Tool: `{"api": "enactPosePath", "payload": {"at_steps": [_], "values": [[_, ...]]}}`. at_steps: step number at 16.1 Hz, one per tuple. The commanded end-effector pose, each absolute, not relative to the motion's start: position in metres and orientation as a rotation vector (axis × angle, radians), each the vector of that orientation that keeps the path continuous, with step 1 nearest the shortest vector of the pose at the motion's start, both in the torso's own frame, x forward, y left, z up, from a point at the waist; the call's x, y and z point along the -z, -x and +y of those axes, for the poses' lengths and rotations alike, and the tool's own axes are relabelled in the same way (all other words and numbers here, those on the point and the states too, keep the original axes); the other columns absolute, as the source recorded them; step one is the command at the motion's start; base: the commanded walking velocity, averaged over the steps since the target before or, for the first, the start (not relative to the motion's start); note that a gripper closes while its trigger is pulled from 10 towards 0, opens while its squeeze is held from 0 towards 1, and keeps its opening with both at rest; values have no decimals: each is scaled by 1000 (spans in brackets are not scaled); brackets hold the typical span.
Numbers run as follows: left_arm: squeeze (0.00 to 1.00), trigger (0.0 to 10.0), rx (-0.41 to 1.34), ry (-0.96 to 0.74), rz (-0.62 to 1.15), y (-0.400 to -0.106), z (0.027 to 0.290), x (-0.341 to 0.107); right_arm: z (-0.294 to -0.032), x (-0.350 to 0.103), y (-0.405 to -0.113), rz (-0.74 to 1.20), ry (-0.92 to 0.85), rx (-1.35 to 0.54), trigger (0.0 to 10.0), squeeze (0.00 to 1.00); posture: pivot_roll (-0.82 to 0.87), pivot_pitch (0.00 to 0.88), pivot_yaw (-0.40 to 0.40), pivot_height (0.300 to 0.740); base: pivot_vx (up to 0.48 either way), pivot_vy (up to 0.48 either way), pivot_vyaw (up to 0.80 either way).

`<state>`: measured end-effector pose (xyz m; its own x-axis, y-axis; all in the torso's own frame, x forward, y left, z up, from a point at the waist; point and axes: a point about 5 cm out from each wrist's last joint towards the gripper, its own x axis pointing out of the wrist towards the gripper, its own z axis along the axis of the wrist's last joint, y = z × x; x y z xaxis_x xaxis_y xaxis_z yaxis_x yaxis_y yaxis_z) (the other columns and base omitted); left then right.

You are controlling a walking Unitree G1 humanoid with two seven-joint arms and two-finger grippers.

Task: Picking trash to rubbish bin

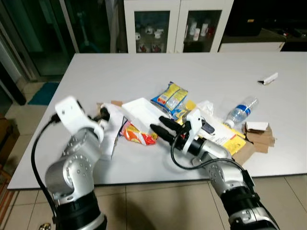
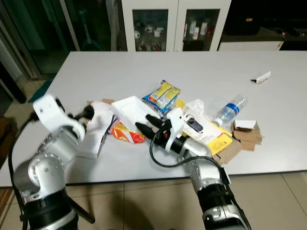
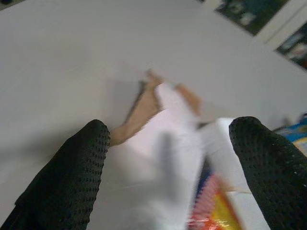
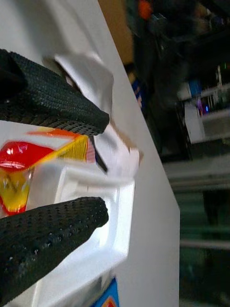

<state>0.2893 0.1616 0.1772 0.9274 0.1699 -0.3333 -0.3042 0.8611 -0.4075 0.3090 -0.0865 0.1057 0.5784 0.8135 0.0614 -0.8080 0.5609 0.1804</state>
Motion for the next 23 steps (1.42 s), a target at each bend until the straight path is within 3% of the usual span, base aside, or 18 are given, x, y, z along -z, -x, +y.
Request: {"api": "enactPosePath", "payload": {"at_steps": [1, 4, 5, 8, 13, 23], "values": [[0, 10000, -227, 473, 300, -288, 153, -183, -86, -107, -305, 33, -210, -990, 10000, 0, 120, 29, -10, 740, 0, 0, 0], [0, 10000, -254, 444, 420, -280, 150, -178, -84, -107, -301, 41, -209, -1030, 10000, 0, 129, 29, -5, 740, 0, 0, 0], [0, 10000, -322, 510, 465, -276, 151, -171, -82, -108, -300, 42, -213, -1048, 10000, 0, 130, 31, -5, 740, 0, 0, 0], [0, 10000, -453, 554, 484, -272, 159, -166, -79, -108, -297, 44, -217, -1076, 10000, 0, 133, 31, -3, 740, 0, 0, 0], [0, 10000, -522, 615, 582, -267, 167, -146, -78, -107, -295, 52, -224, -1080, 10000, 0, 131, 31, -2, 740, 0, 0, 0], [0, 10000, -354, 704, 694, -284, 135, -112, -69, -108, -291, 51, -232, -1107, 10000, 0, 110, 30, -2, 740, 0, 0, 0]]}}
